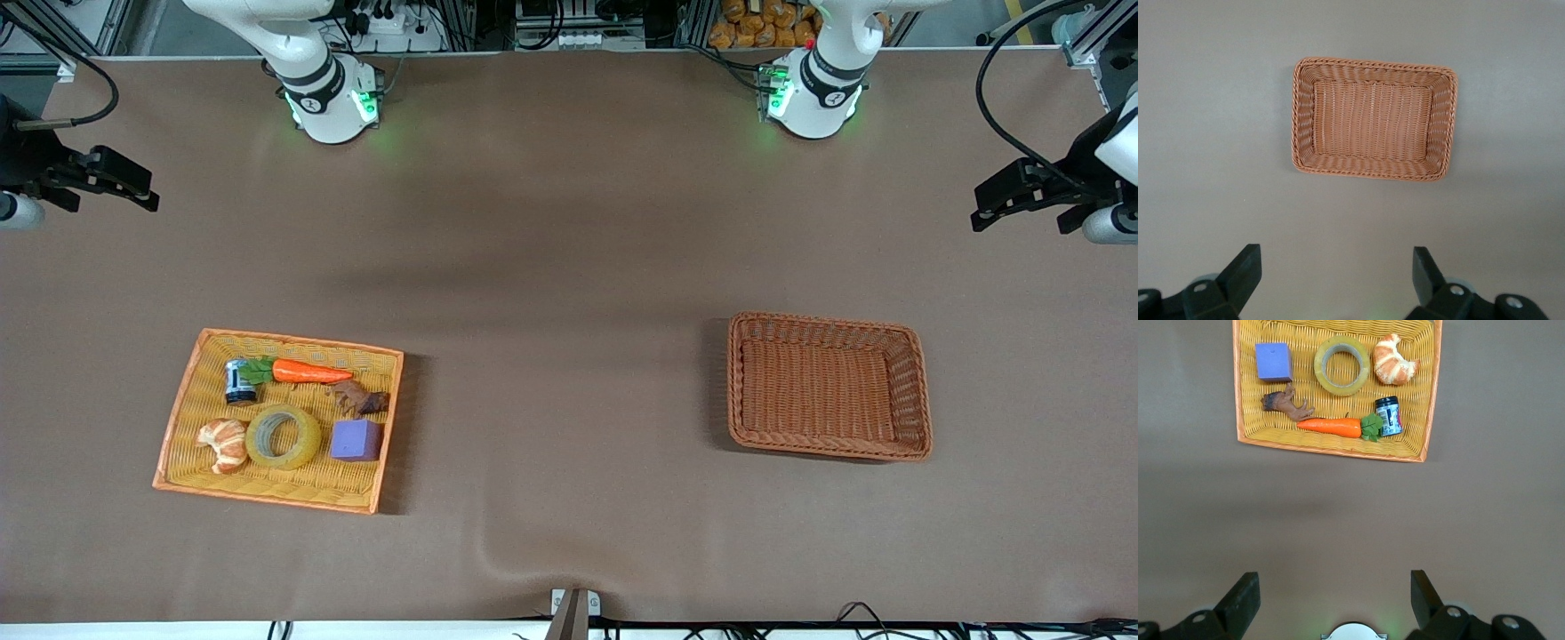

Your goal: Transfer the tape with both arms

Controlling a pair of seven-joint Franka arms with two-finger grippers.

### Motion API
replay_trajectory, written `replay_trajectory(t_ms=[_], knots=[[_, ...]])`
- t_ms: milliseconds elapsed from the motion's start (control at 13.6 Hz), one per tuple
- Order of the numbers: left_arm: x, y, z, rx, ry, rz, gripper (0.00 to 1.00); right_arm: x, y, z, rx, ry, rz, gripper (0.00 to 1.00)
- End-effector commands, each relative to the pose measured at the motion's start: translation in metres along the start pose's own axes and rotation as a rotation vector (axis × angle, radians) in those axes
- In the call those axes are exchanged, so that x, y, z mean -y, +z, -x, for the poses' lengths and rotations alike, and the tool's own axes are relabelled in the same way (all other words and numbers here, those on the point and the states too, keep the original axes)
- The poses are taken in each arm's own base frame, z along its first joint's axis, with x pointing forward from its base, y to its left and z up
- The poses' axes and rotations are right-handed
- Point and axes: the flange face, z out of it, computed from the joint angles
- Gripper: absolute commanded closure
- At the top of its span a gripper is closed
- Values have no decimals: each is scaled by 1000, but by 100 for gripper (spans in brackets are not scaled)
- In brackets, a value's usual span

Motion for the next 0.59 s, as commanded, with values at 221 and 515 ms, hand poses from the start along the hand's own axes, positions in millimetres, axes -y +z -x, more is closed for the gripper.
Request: replay_trajectory(t_ms=[221,515], knots=[[1,-10,4,-5,21,-1,0,-4,16,-5,30,20,1,0],[-3,-13,6,-11,17,-3,0,-10,49,-29,77,27,-4,0]])
